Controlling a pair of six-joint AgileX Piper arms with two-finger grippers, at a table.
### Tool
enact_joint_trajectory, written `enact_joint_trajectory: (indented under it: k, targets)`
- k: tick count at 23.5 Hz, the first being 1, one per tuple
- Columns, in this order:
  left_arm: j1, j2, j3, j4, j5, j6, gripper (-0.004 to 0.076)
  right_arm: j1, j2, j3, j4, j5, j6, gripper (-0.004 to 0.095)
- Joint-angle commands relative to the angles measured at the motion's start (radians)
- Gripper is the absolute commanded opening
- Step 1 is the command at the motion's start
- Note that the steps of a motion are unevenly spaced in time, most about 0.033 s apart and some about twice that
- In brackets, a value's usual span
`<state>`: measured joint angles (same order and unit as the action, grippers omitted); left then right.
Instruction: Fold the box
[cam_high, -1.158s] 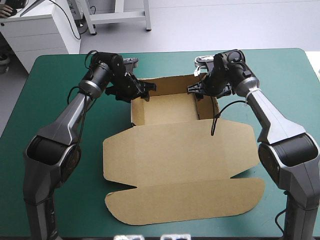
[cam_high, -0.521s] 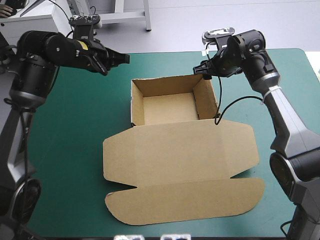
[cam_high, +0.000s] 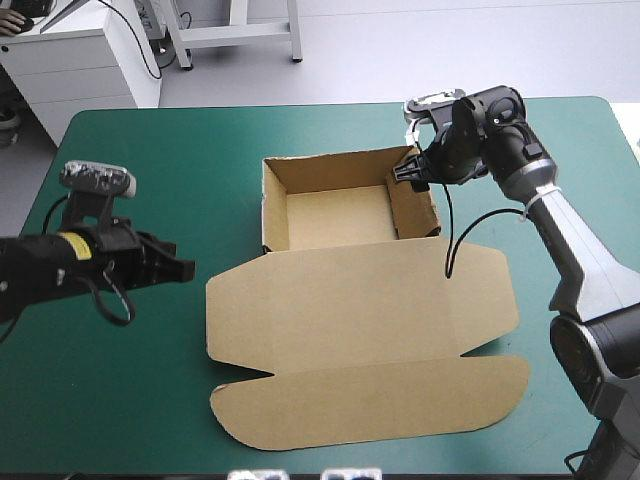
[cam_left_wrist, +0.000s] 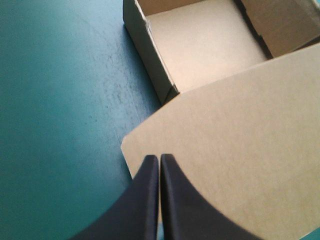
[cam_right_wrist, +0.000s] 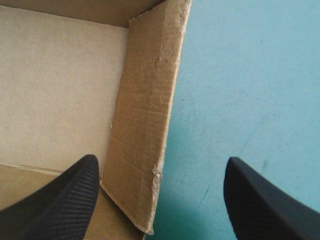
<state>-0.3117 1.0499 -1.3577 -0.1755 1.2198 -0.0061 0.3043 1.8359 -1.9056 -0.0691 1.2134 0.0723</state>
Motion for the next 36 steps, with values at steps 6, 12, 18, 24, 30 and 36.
enact_joint_trajectory:
  k: [6,12,18,24,30,36]
  targets:
    - [-0.003,-0.362,0.451,-0.005,-0.301,0.014,-0.0008,-0.004,-0.046,0.204,0.020,-0.188,-0.010,0.0645]
    - [-0.003,-0.527,0.670,-0.005,-0.409,0.053,-0.0008,-0.004,0.014,0.250,0.058,-0.199,-0.010,0.0602]
    - [-0.003,-0.607,0.766,-0.011,-0.444,0.065,-0.0008,-0.004,0.036,0.250,0.084,-0.200,-0.040,0.0129]
    - [-0.003,-0.610,0.772,-0.017,-0.490,0.065,-0.0008,-0.029,0.045,0.184,0.077,-0.145,-0.090,-0.0020]
    - [-0.003,-0.610,0.772,-0.017,-0.484,0.065,-0.0008,-0.215,0.039,-0.132,0.016,0.028,-0.121,-0.0020]
    - [-0.003,-0.610,0.772,-0.037,-0.484,0.063,-0.0008,-0.448,0.041,-0.229,0.006,0.035,-0.123,-0.0020]
